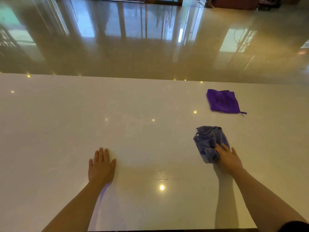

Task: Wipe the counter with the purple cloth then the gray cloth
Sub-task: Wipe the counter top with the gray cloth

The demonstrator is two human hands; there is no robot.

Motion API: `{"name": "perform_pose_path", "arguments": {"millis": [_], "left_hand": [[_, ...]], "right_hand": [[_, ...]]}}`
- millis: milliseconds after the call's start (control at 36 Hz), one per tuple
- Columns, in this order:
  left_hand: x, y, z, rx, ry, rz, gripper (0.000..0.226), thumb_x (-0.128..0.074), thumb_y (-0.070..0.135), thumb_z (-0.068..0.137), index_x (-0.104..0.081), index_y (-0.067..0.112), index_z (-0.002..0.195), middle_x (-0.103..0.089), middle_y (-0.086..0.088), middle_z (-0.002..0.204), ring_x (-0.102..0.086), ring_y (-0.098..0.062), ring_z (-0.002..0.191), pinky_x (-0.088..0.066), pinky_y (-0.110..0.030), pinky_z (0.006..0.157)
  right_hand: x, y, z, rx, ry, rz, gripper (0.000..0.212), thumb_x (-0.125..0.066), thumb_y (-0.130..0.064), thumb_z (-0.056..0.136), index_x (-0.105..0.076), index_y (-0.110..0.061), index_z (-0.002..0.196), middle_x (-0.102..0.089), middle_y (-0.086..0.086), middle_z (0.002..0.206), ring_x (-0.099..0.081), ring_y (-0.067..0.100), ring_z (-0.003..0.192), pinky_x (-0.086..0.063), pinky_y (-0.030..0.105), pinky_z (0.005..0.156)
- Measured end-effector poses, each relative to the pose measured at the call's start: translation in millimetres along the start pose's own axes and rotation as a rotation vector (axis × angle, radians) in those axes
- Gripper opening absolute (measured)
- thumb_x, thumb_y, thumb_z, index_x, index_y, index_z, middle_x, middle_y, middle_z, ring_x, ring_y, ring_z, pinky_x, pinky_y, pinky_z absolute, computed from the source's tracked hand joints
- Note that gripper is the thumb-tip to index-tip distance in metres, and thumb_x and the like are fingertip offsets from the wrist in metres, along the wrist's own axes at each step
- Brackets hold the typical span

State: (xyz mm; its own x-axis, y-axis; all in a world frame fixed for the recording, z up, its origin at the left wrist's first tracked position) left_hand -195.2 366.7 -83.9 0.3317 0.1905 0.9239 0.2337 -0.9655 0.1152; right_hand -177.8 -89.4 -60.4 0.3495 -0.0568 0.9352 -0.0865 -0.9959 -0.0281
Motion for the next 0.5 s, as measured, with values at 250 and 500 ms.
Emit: {"name": "perform_pose_path", "arguments": {"millis": [250,500], "left_hand": [[0,-8,-2,-0.056,-0.015,0.012,0.057,-0.014,0.037,0.098,0.005,0.011,0.145,0.007,-0.010,0.158,0.004,-0.025,0.146,-0.006,-0.042,0.120],[-4,-11,-2,-0.099,0.003,-0.009,0.058,-0.013,0.038,0.098,0.008,0.010,0.145,0.010,-0.010,0.157,0.008,-0.025,0.145,-0.003,-0.040,0.119]], "right_hand": [[0,-7,-5,-0.136,0.011,0.038,0.037,-0.034,-0.024,0.095,-0.041,-0.012,0.130,-0.019,0.014,0.153,-0.007,0.032,0.143,-0.008,0.048,0.116],[-17,-57,-24,-0.196,0.024,0.406,0.048,-0.040,-0.023,0.093,-0.030,-0.009,0.137,-0.021,0.016,0.152,-0.016,0.035,0.139,-0.015,0.053,0.114]]}}
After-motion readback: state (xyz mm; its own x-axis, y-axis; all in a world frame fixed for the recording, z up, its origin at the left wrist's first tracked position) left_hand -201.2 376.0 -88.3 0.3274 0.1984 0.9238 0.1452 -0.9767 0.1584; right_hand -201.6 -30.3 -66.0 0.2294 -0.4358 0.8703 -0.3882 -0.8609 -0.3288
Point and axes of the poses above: each hand's wrist, its own z-axis towards the middle knuckle, its own x-axis out of the back of the hand, y = z × x, the point moved 3 cm from there along z, towards the middle knuckle
